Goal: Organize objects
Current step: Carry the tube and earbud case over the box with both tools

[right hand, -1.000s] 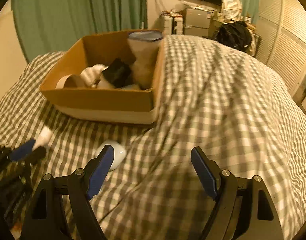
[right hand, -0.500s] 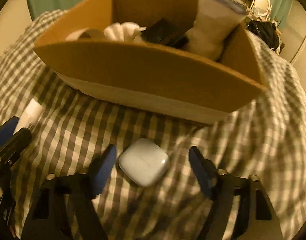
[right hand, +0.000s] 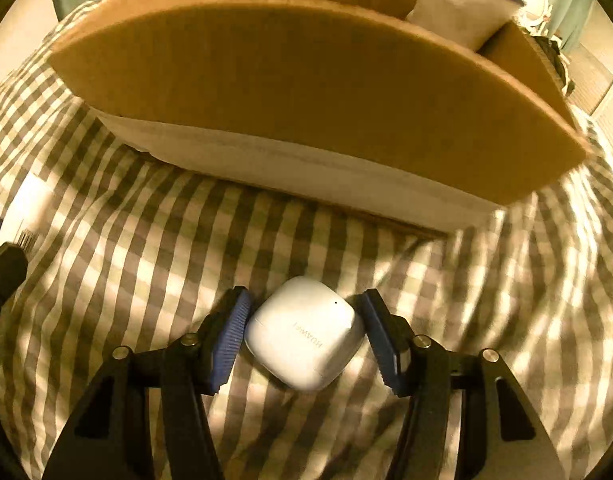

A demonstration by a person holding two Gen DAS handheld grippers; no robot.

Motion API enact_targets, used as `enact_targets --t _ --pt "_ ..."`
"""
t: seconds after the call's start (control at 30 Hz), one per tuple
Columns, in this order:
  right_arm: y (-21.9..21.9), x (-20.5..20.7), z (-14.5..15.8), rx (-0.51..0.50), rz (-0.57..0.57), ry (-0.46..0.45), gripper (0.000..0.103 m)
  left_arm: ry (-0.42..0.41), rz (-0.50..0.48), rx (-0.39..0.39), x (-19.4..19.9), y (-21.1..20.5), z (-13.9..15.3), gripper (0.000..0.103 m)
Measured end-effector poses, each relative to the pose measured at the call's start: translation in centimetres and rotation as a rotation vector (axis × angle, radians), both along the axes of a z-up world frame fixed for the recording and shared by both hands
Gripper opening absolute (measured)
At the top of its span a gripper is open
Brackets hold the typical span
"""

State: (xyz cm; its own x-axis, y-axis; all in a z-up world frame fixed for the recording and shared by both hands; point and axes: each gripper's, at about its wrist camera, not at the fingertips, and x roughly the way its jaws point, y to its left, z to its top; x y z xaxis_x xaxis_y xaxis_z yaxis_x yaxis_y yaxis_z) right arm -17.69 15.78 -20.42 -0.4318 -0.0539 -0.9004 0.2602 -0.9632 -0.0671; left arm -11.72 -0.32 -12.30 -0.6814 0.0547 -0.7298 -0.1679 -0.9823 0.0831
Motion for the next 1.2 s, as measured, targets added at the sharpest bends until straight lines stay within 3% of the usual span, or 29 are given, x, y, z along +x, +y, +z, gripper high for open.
enact_targets --t 0.37,0.6,0.97,1.2 --pt "2.2 6.8 5.0 -0.091 -0.022 0.121 0.057 0.045 -0.005 -0.012 2.7 0.5 2.3 0.021" --pt "3.3 10.7 8.9 -0.165 -0.018 0.191 0.057 0.096 -0.026 0.033 4.3 0.7 6.1 0.021" --pt "2.9 8.4 18.7 -0.224 0.023 0.356 0.057 0.254 -0.059 0.08 2.1 1.1 14.3 0.021" --pt "2.8 2.7 22.3 -0.247 0.016 0.417 0.057 0.273 -0.052 0.092 -4.5 1.8 16.2 0.021"
